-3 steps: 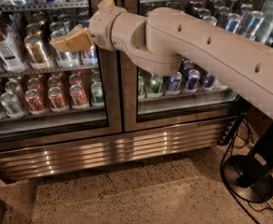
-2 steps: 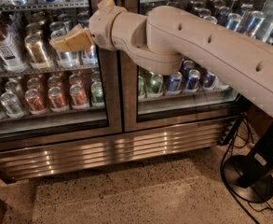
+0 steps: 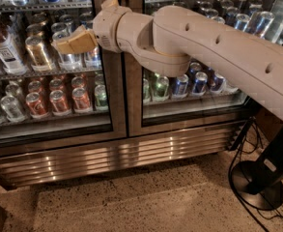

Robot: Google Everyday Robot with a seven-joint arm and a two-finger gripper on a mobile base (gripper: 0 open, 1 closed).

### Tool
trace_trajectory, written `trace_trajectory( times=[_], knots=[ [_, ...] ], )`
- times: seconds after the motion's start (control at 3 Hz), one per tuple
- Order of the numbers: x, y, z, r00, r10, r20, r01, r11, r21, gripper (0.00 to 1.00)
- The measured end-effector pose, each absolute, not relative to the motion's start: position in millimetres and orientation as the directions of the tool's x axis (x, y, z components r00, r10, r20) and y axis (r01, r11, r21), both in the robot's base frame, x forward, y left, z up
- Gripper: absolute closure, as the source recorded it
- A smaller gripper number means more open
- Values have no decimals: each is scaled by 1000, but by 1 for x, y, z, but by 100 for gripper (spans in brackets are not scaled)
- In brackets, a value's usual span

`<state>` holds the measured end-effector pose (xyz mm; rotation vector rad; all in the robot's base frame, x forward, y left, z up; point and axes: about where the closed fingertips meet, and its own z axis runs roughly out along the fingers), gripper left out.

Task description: Open left fridge door

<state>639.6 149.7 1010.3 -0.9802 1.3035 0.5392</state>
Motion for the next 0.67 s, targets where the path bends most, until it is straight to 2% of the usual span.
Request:
trace_trajectory(
  times=[0.67],
  knots=[
    [637, 150, 1013, 233, -190, -954, -812, 501, -299, 0]
  ],
)
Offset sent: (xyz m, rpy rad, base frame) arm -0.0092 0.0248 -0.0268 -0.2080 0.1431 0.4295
